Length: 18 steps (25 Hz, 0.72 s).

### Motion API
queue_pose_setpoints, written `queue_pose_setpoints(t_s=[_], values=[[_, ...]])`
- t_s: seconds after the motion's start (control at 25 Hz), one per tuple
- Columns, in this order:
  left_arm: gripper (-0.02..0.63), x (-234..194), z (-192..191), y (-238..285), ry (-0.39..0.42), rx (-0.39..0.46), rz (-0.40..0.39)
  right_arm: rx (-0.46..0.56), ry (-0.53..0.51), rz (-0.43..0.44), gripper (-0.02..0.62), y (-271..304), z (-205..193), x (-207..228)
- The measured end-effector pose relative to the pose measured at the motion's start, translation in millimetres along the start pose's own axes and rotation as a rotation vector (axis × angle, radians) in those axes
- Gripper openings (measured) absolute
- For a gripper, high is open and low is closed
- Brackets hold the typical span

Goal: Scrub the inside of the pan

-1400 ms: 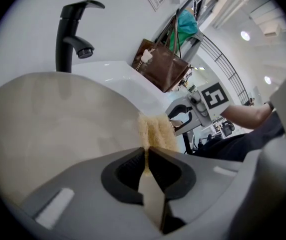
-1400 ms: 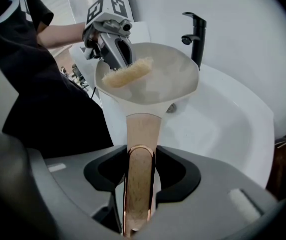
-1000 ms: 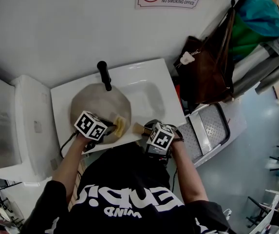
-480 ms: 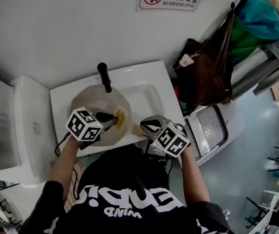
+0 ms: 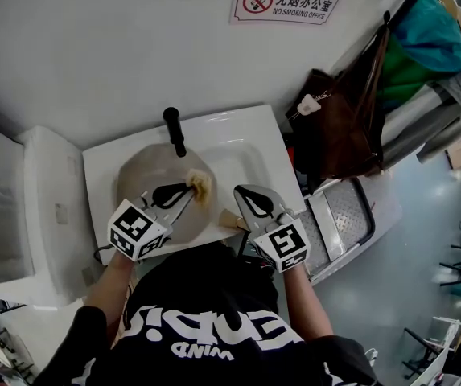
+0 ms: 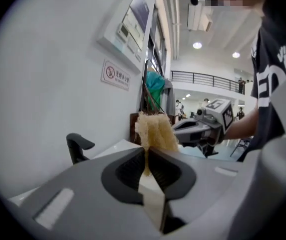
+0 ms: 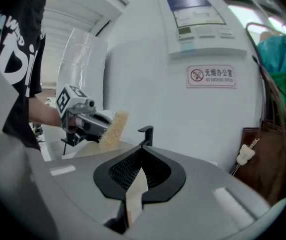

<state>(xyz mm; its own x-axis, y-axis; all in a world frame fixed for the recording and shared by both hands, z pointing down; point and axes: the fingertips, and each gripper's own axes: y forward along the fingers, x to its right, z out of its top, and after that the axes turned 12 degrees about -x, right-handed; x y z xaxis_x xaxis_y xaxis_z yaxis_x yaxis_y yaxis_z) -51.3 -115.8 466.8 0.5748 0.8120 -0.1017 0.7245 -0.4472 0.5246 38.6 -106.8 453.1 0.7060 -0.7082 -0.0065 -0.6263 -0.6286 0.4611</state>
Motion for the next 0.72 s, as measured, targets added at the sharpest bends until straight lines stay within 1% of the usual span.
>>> queue_pose_setpoints(t_s=[0.12,0.32,0.48,0.56,0.72], values=[[0.023,-9.8,8.3,-10.8,-0.012,0.122,0.058,0.066,0.018,-0.07,0.01,-4.6,5.5,10.8],[0.023,-28.0,7.5,-27.2,-0.035,0.238,0.16,0.105,0.067,-0.141,0.009,-10.9,0.4,25.0],[0.022,-39.3,-1.9,-33.6,-0.051,0.283,0.242,0.128,0.104,-0.206,0.009,-13.9,-7.7,35.6],[0.023,-43.3,-10.4,-32.6,-0.069,0.285,0.257,0.122,0.107,-0.21,0.009,-11.1,-12.5,35.7],[0.023,-52.8,-22.3,-36.9,-0.134,0.294,0.282,0.114,0.122,-0.201,0.009,-9.4,-17.4,34.0]])
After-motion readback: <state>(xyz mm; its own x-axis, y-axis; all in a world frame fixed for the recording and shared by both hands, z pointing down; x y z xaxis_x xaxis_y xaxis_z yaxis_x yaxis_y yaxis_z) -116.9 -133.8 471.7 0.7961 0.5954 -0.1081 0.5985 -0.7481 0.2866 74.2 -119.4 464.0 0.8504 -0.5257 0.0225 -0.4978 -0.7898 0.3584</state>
